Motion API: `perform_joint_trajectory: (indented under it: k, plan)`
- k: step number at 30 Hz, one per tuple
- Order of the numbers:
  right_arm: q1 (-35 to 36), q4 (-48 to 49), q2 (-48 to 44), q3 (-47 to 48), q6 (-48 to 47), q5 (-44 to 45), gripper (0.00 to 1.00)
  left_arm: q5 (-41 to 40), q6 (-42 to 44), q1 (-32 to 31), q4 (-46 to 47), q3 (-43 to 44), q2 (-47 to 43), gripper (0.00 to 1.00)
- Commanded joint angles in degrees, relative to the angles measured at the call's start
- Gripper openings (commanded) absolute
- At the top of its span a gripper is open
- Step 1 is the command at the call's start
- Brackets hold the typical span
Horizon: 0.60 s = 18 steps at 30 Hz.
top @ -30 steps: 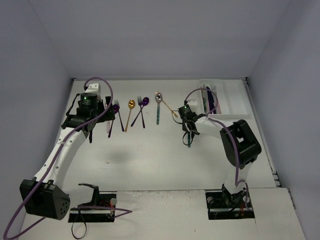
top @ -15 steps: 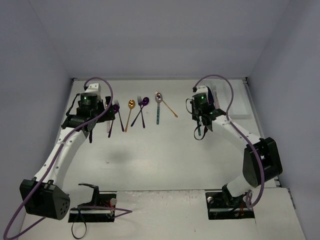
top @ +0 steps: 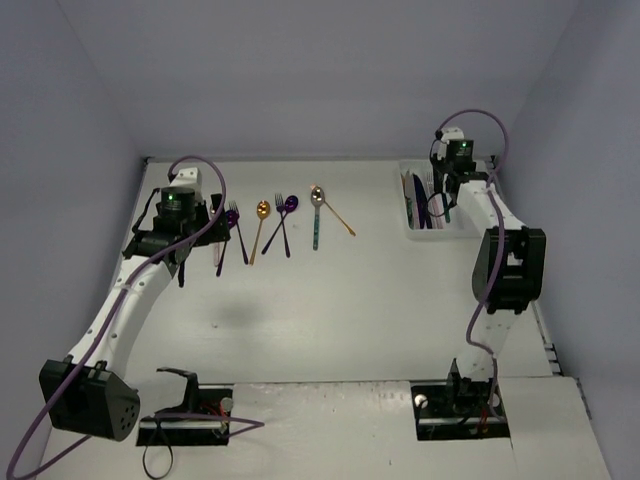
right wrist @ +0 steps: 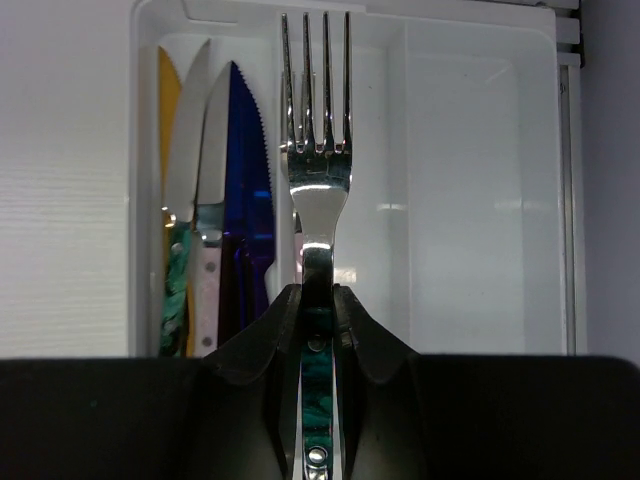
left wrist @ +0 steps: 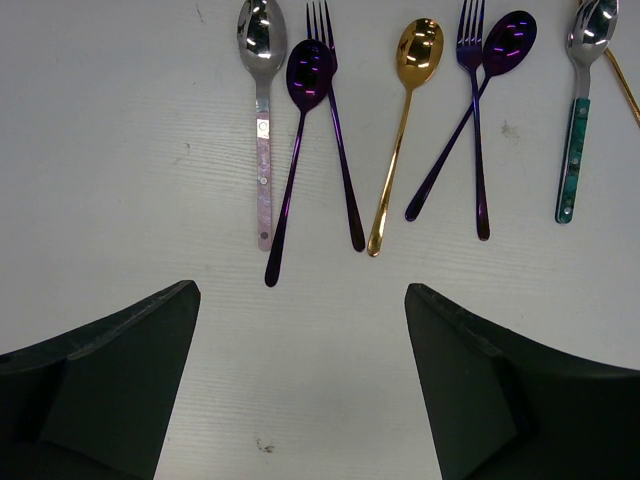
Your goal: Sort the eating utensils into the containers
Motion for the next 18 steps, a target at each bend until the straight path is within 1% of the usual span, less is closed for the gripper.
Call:
perform_joint_trajectory:
  k: [1, 5, 11, 18]
  plan:
    - [-3.7, 2.4, 3.9, 6.5, -3.9, -5.8, 0.00, -0.1, 0.3, 0.4, 1.9, 1.3, -0.9, 0.82]
    - [-4.3, 2.4, 8.0, 9.2, -6.8, -4.8, 0.00, 0.1, 0.4, 0.5, 1.9, 1.4, -0.8, 0.82]
    - [-6.0, 2.4, 13.3, 12.7, -6.1, -7.5, 0.00, 0.3, 0.4, 0.5, 1.8, 1.4, -0.4, 0.82]
    - [-6.4, 2.4, 17.1, 13.6, -6.9, -8.2, 0.00, -0.2, 0.6, 0.5, 1.7, 1.4, 0.3, 0.81]
